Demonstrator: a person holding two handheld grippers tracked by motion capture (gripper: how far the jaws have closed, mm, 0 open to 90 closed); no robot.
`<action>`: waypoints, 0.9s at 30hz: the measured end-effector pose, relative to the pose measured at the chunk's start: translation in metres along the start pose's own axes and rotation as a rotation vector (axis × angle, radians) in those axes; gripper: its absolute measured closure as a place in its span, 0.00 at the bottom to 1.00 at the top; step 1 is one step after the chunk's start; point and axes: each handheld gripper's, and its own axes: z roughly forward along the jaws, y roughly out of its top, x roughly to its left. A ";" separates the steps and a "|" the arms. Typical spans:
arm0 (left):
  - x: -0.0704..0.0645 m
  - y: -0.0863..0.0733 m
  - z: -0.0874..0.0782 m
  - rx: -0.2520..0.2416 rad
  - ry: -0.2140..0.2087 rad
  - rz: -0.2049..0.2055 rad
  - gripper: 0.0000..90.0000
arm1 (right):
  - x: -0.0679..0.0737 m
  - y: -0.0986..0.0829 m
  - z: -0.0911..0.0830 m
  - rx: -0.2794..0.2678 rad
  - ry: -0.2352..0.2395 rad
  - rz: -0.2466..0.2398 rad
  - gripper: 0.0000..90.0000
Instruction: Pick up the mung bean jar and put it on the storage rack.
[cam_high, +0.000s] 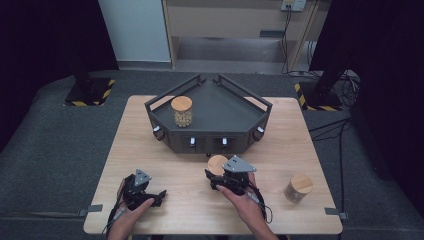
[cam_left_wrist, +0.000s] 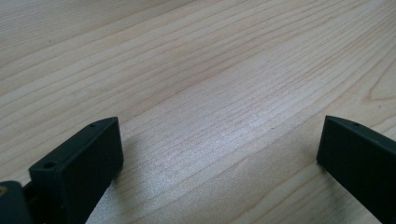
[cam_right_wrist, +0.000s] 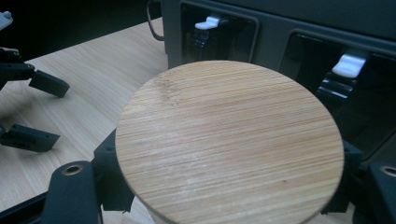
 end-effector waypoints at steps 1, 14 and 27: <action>0.000 0.000 0.000 0.000 0.000 0.000 0.00 | 0.000 0.001 -0.001 -0.001 -0.002 0.000 0.28; 0.000 0.000 0.000 0.000 0.000 0.000 0.00 | -0.009 0.013 -0.009 -0.017 0.003 0.017 0.28; 0.000 0.000 0.000 0.000 0.000 0.000 0.00 | -0.014 0.023 -0.016 -0.022 -0.004 0.021 0.28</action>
